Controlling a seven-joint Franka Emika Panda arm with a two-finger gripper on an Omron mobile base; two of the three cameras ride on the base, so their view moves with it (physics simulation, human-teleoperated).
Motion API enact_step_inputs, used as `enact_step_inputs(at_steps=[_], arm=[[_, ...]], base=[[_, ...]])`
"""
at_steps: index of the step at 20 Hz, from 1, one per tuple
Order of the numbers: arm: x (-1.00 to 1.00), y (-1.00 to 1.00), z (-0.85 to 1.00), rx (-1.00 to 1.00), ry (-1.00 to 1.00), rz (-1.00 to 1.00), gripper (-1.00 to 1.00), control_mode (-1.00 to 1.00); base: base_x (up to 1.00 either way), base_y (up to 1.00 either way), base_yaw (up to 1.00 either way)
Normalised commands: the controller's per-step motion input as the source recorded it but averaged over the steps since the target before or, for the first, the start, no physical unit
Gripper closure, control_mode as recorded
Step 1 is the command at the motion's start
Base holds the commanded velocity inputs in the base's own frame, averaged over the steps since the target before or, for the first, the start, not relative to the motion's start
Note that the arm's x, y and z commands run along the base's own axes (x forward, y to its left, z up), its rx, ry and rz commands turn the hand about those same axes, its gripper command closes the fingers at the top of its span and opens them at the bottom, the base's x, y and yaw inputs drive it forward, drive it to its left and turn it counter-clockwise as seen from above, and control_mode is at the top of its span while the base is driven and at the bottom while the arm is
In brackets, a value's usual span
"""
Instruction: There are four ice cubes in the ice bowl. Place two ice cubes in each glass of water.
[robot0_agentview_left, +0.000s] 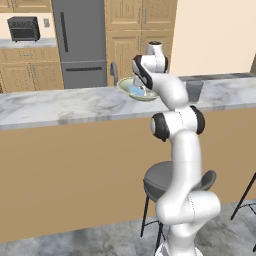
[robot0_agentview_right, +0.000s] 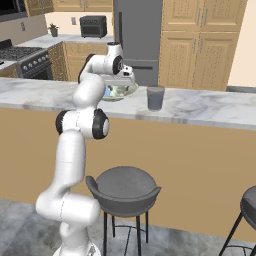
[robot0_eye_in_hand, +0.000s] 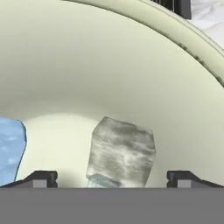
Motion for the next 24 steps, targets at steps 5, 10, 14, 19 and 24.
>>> enact_step_inputs(at_steps=[5, 10, 14, 19, 24], arm=[[0.00, 0.00, -0.22, -0.03, 0.00, 0.00, -1.00, -1.00], [0.00, 0.00, -0.38, -0.06, 0.00, 0.00, 1.00, -1.00], [-0.09, 0.00, -0.36, -0.02, 0.00, 0.00, 1.00, -1.00], [-0.36, 0.00, -0.07, 0.03, -0.05, 0.00, 1.00, -1.00], [-0.75, -0.12, 0.06, 0.22, -0.21, -0.05, 1.00, -1.00]], base=[[0.00, 0.00, 0.00], [0.00, 0.00, 0.00], [0.00, 0.00, 0.00], [0.00, 0.00, 0.00], [0.00, 0.00, 0.00]])
